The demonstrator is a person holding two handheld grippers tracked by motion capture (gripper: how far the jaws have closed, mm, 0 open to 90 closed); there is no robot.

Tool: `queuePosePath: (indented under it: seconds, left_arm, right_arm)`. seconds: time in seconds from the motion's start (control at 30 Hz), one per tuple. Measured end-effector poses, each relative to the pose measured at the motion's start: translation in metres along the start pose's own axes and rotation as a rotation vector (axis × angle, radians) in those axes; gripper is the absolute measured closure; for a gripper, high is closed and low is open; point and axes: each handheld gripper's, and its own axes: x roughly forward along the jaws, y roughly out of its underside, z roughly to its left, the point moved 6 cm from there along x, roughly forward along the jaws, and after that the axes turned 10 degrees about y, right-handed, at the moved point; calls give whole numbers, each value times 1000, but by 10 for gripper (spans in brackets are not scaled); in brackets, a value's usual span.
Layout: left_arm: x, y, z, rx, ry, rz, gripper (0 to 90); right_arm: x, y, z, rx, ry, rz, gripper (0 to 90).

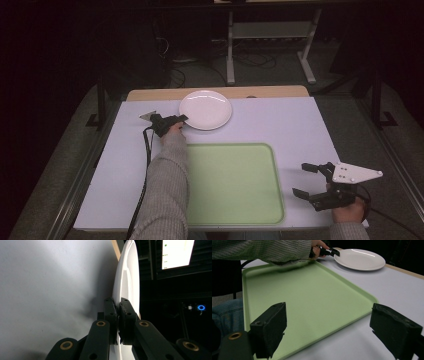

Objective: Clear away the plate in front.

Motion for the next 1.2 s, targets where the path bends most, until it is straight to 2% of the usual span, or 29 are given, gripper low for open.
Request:
queuePosePath:
  seconds: [0.17, 0.4, 0.47, 0.77, 1.07, 1.13, 1.17, 1.2]
  left_arm:
    - [-7, -7, -8, 11, 37, -12, 864]
    - [-17, -13, -18, 34, 47, -27, 865]
    - [-21, -14, -24, 52, 52, -26, 865]
    - [-29, -16, -36, 79, 91, -24, 866]
    - [-47, -19, -50, 102, 116, -36, 864]
    - [-50, -19, -55, 122, 129, -31, 865]
    - [-52, -17, -59, 122, 148, -25, 866]
    - [-52, -17, -59, 122, 148, -25, 867]
  right_arm:
    - [1, 1, 0, -3, 2, 8, 132]
    - [2, 1, 1, -7, -1, 12, 132]
    - [2, 1, 1, -9, -1, 13, 132]
    - [0, 0, 1, -10, 10, 3, 132]
    - [2, 1, 2, -18, 8, 17, 132]
    - [2, 1, 3, -21, 7, 20, 132]
    - [2, 1, 4, -20, 7, 21, 132]
    - [2, 1, 4, -20, 7, 21, 132]
